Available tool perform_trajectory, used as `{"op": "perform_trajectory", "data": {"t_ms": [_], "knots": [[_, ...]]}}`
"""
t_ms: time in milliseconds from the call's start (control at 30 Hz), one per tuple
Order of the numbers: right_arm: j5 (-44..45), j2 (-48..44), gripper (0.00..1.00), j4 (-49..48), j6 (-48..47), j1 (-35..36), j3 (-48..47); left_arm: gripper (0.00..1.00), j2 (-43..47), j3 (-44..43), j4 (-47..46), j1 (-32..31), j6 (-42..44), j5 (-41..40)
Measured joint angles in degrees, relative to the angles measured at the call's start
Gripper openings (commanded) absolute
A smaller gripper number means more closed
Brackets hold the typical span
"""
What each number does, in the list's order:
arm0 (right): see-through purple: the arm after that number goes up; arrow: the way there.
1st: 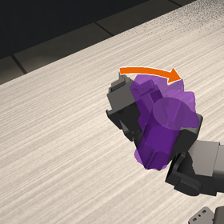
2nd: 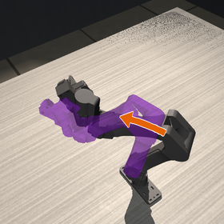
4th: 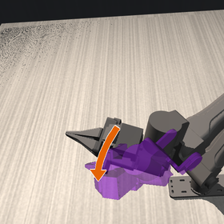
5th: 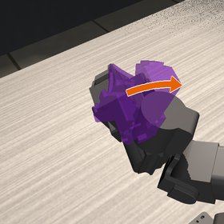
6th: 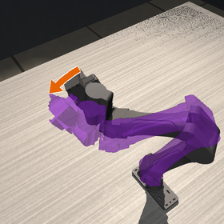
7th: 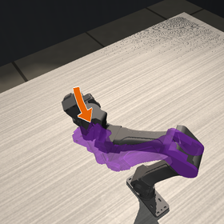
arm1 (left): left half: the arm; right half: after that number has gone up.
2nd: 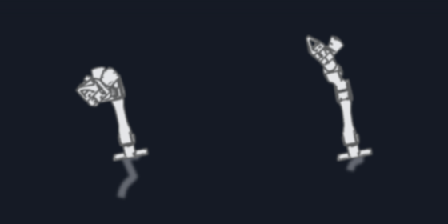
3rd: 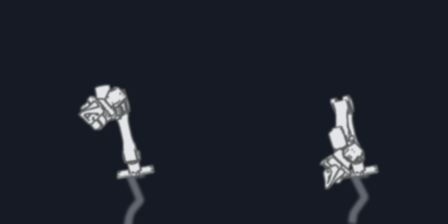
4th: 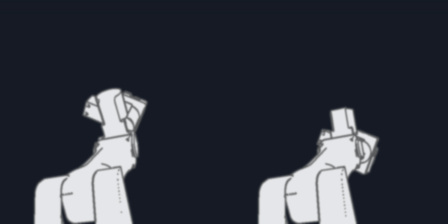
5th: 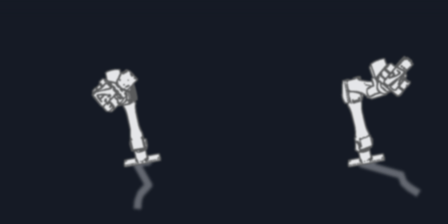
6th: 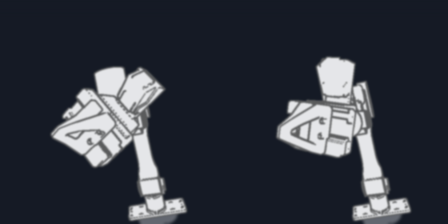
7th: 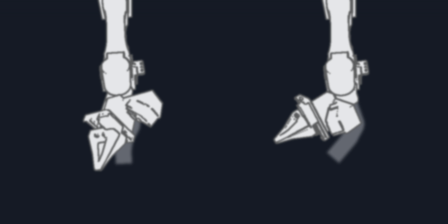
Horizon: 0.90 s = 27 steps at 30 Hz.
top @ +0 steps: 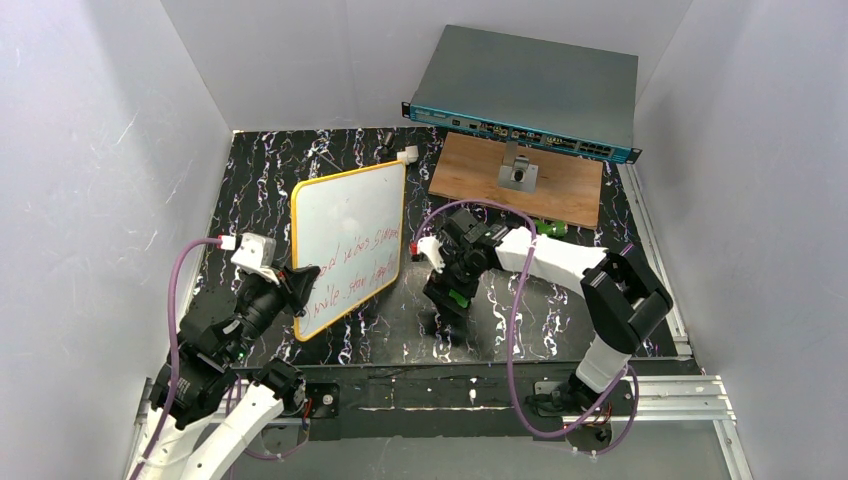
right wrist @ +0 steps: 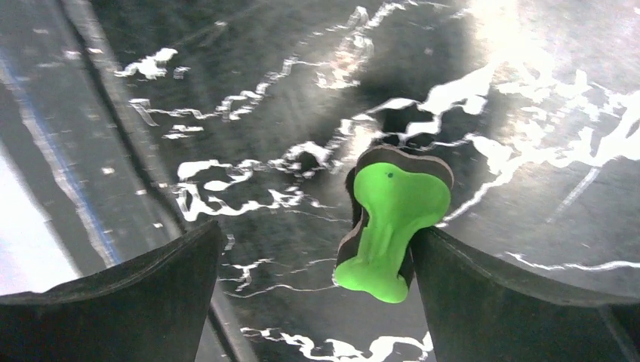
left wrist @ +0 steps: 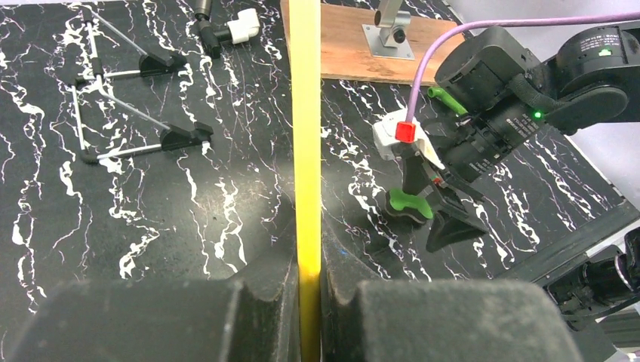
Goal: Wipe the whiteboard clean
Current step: Place the whiteboard eraser at the center of the board.
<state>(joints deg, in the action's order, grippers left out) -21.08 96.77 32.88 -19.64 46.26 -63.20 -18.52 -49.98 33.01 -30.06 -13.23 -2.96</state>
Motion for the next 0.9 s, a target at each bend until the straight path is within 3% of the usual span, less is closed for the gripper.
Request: {"op": "perform_trajectory", "data": {"t_ms": [200, 600, 900], "knots": [[-8.5, 0.0, 0.98, 2.1, -0.1, -4.1, -1.3, 0.00, 1.4, 2.4, -2.3, 0.0, -2.9, 0.5], [-3.3, -0.1, 0.98, -1.9, 2.9, -6.4, 0.5, 0.00, 7.0, 12.1, -10.8, 0.0, -18.3, 0.8], [-2.0, -0.1, 0.98, -2.7, 3.5, -6.2, 0.5, 0.00, 7.4, 16.5, -16.8, 0.0, -24.6, -0.4]]}}
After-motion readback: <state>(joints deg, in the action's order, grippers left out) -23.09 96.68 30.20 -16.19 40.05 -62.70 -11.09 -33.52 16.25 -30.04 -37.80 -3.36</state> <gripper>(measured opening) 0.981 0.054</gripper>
